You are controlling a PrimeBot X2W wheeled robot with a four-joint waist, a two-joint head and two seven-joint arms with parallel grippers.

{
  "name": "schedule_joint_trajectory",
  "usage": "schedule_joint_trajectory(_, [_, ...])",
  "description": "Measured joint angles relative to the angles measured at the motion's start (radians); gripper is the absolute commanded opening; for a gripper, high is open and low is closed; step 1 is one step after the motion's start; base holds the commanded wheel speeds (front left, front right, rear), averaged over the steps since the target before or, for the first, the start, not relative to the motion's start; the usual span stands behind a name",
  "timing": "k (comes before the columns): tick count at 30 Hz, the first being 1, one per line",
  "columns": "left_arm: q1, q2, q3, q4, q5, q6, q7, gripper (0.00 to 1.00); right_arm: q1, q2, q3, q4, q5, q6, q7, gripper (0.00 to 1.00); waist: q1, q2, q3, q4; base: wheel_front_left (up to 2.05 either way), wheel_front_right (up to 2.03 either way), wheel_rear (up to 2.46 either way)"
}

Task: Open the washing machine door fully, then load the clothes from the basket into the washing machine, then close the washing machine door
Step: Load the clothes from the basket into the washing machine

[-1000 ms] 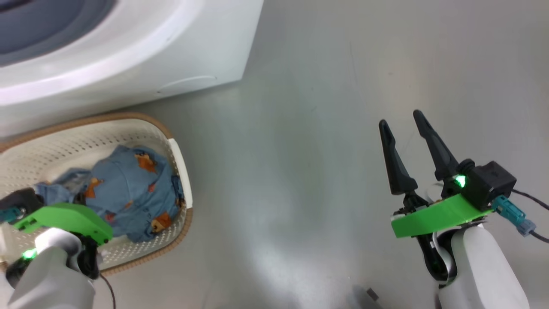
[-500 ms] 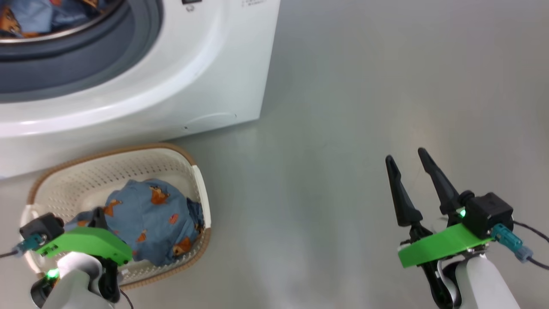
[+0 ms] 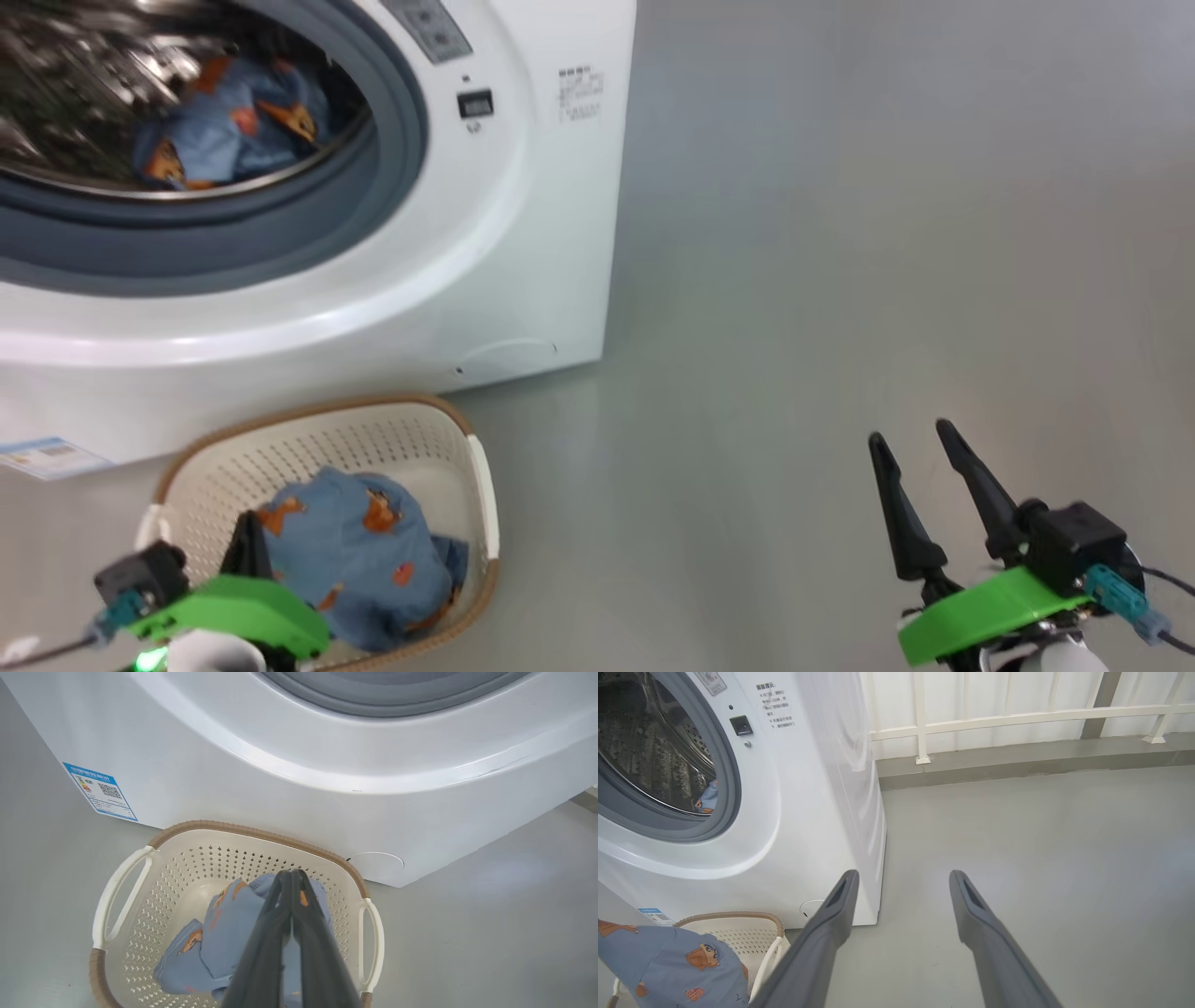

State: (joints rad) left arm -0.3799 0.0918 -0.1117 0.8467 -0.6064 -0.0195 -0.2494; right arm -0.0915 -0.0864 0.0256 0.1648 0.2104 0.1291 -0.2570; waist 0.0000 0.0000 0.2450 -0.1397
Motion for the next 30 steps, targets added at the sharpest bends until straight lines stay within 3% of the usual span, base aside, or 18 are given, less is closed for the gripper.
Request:
schedule_joint_trajectory(17, [0.324, 0.0, 0.01, -0.495, 0.052, 0.13, 0.0, 0.0, 0.097, -0.012, -0.004, 0.009, 0.0, 0.0, 0.0, 1.0, 0.0, 0.0, -0.193, 0.068, 0.0, 0.0, 0.0])
schedule_joint_trajectory(30, [0.42, 0.007, -0.012, -0.665, 0.077, 0.179, 0.036, 0.0, 0.123, -0.015, -0.004, 0.009, 0.0, 0.0, 0.0, 1.0, 0.0, 0.0, -0.255, 0.101, 0.0, 0.0, 0.0])
